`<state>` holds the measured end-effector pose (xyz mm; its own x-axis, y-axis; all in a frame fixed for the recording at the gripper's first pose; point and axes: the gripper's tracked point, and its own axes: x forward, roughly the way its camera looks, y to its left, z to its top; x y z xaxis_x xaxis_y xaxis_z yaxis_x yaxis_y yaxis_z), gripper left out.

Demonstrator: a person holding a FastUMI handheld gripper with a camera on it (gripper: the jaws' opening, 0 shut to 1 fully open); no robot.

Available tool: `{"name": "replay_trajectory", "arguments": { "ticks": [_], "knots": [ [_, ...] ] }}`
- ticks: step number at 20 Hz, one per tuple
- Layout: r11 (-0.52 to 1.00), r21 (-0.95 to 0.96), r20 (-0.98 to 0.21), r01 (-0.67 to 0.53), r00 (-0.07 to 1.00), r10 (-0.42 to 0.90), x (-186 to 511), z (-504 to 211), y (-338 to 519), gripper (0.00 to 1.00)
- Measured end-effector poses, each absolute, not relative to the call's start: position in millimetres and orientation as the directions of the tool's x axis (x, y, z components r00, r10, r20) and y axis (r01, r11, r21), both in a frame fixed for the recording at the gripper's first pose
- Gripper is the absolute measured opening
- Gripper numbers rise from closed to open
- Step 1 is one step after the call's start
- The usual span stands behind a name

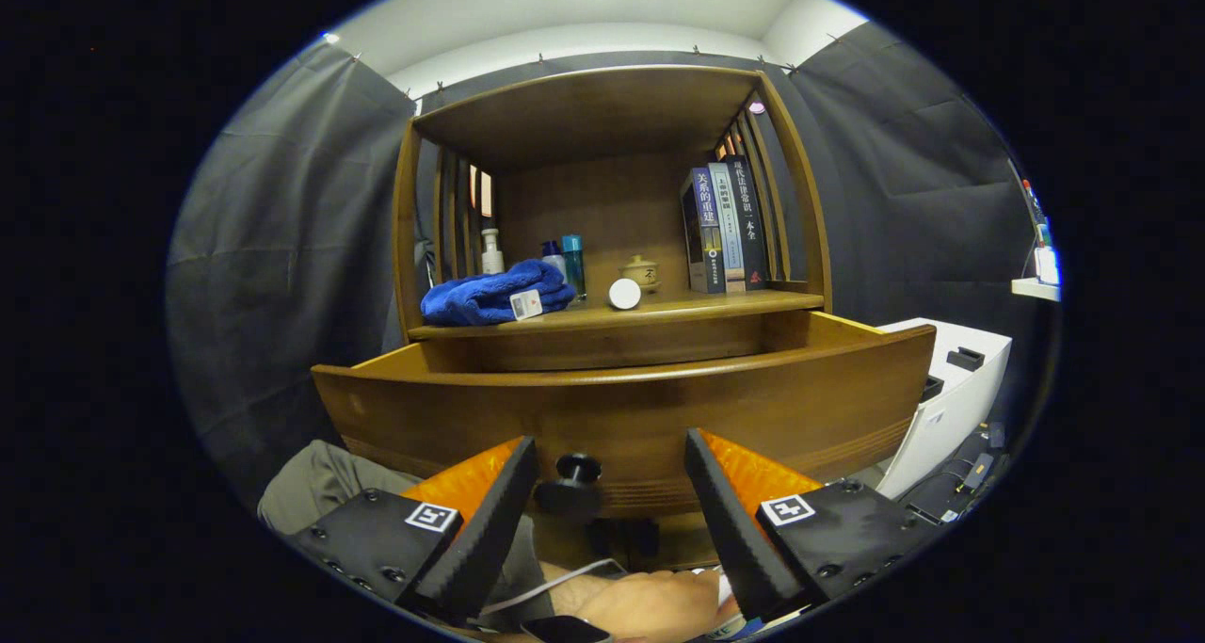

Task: Pull open the drawer, take out the items inside it, and place them on the countertop above the cabinet.

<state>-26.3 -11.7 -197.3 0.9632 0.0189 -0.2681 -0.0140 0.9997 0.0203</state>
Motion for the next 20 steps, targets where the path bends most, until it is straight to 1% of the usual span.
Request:
{"name": "replay_trajectory", "arguments": {
  "ticks": [2, 4, 10, 14, 20],
  "knots": [
    [1.0, 0.024, -0.256, 0.017, 0.967, -0.011, -16.9, -191.6, -20.4, 1.0],
    [1.0, -0.002, -0.256, 0.01, 0.967, -0.01, -17.6, -195.3, -21.8, 1.0],
    [0.998, -0.032, -0.256, 0.045, 0.965, -0.052, -5.0, -194.1, -26.1, 0.99],
    [0.996, -0.086, -0.237, 0.039, 0.97, -0.058, 16.0, -191.7, -25.6, 0.98],
    [0.996, -0.084, -0.253, 0.039, 0.966, -0.059, 61.6, -202.9, -29.9, 0.97]
  ]
}}
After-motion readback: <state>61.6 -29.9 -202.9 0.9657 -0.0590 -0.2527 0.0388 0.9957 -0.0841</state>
